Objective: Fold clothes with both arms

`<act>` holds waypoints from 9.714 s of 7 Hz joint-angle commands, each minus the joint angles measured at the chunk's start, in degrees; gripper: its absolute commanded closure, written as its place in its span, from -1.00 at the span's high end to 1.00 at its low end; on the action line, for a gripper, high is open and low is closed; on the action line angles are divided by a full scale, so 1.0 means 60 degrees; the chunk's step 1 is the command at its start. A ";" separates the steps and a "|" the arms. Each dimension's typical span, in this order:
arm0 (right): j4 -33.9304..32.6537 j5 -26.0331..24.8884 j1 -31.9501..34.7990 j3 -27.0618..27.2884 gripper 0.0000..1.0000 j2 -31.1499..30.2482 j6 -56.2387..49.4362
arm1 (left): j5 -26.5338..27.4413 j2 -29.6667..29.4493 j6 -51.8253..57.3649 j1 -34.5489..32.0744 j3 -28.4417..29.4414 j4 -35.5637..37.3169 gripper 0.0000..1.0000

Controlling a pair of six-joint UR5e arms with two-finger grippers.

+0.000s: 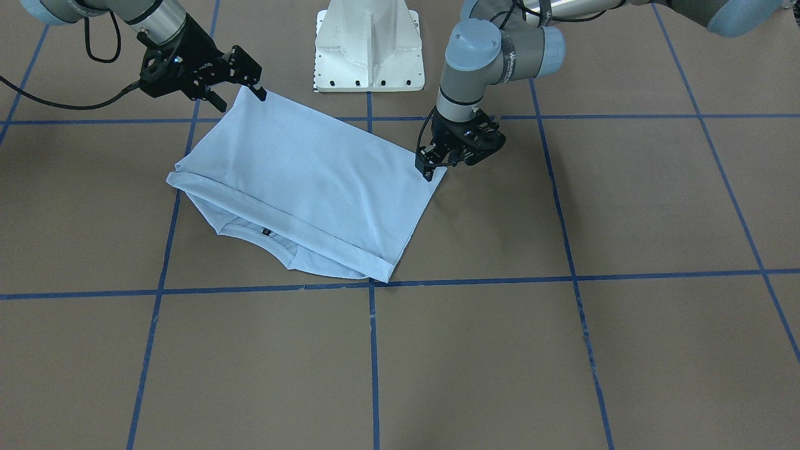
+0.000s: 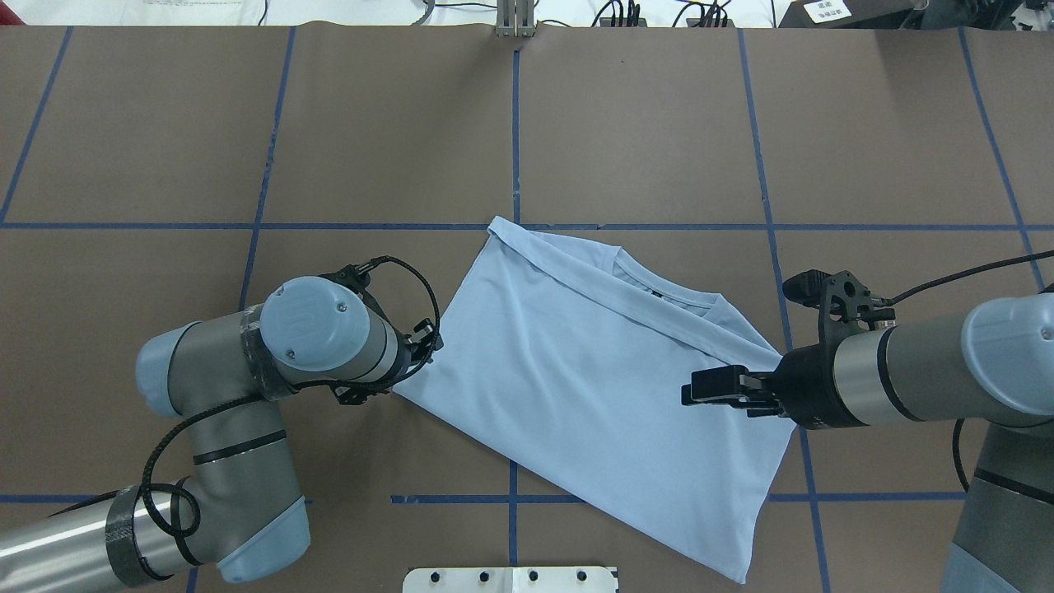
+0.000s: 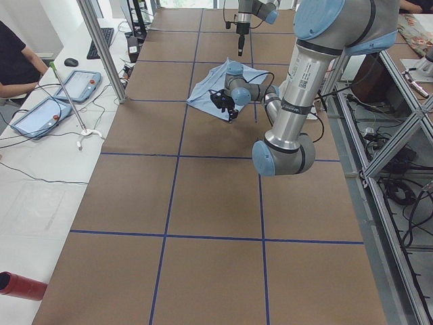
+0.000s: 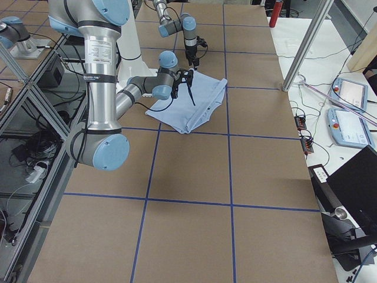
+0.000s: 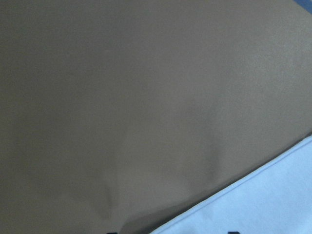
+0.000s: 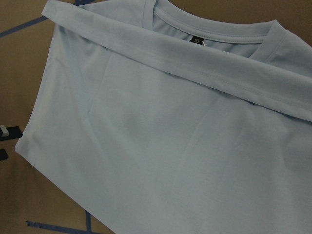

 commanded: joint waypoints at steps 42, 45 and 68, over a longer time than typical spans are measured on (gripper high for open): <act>-0.6240 -0.2052 -0.1156 -0.3545 1.00 0.4854 -0.4893 | -0.0598 -0.1216 0.6726 -0.3303 0.1476 -0.1216 1.00; -0.6387 -0.2052 -0.1230 -0.3779 1.00 0.4898 -0.4907 | -0.0598 -0.1230 0.6726 -0.3303 0.1476 -0.1231 1.00; -0.6284 -0.0148 0.1583 -0.1641 1.00 0.3843 -0.6973 | 0.0012 -0.0528 -0.0578 0.1377 -0.0253 -0.1143 0.97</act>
